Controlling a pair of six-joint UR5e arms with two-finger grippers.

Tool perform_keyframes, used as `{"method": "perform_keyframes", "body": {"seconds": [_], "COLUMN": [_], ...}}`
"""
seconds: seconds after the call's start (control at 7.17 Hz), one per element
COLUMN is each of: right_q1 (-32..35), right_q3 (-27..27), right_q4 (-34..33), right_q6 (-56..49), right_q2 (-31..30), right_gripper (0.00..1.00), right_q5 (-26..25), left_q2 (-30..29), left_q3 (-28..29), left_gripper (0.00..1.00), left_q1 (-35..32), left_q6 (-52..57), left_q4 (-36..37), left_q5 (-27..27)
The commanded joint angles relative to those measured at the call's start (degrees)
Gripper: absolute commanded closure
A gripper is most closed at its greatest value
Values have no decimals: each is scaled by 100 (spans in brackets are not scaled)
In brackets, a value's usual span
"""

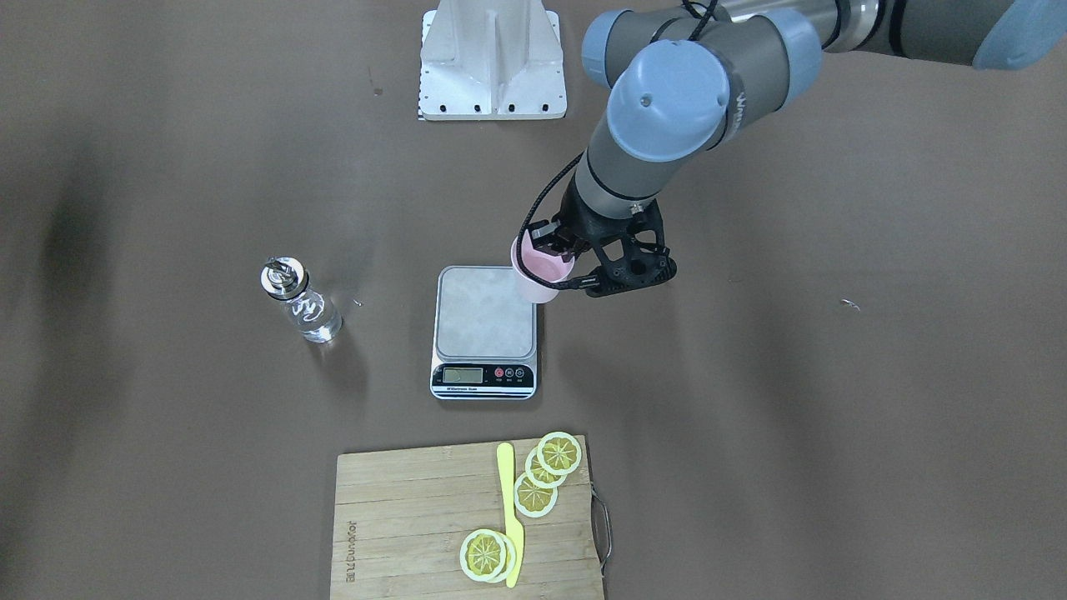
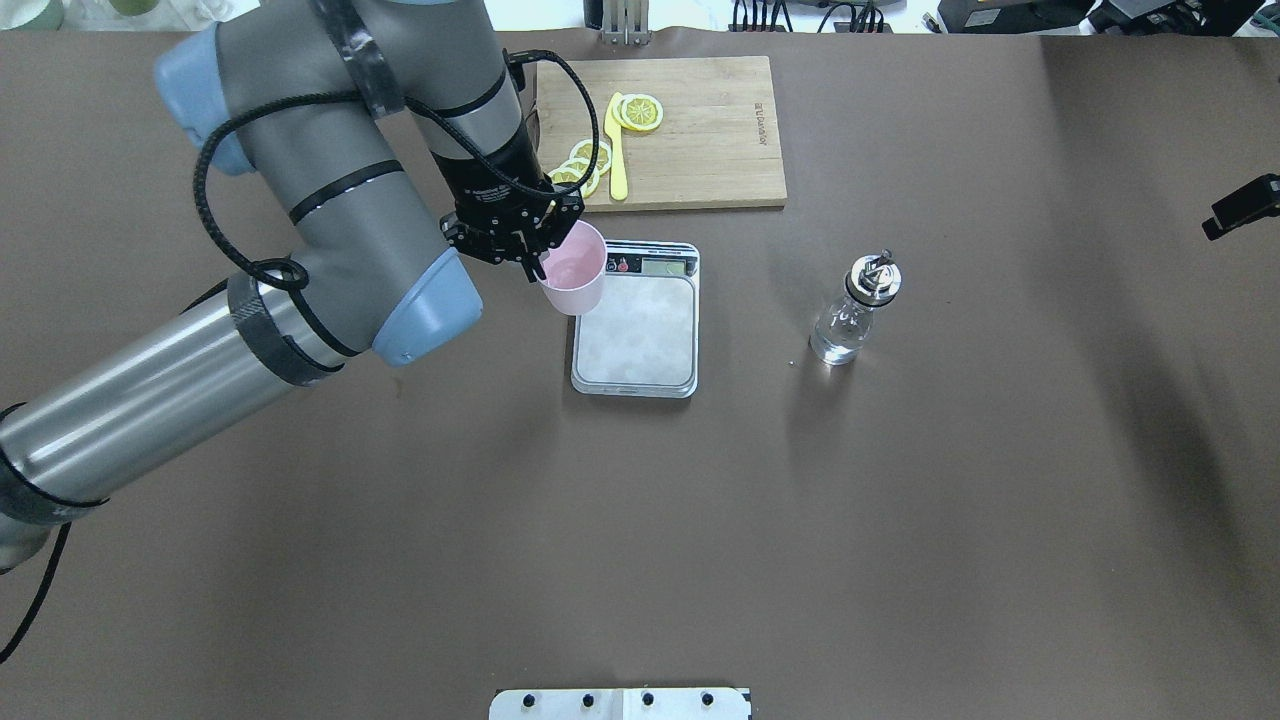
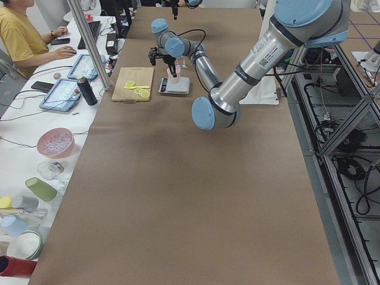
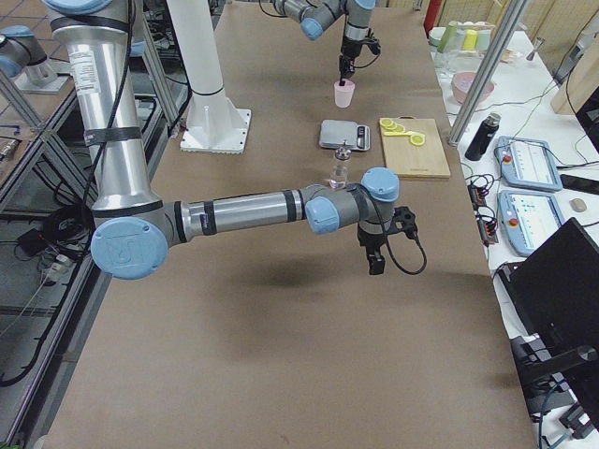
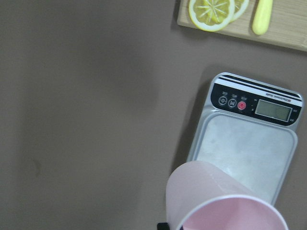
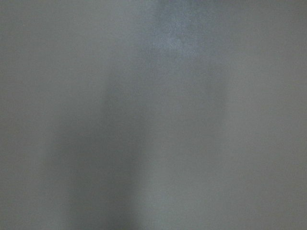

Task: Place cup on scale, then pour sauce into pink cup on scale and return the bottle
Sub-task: 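Carry the pink cup with the left gripper onto the scale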

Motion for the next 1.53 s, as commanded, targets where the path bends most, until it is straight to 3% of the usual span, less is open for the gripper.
{"method": "perform_keyframes", "body": {"seconds": [0.0,0.42,1.4], "right_q1": [0,0,-44], "right_q3": [10,19,19], "right_q4": [-1,7,-2], "right_q6": [0,0,9], "right_q2": [-3,-29,-38], "right_gripper": [0,0,0], "right_q5": [-14,12,21], "left_q2": [-428,-369,-263], "left_q3": [475,1003,1049], "left_gripper": [100,100,100], "left_q1": [209,385,623], "left_q6": [-305,-506,-490], "left_q4": [-53,-955,-1300], "left_q5": [165,417,622]}}
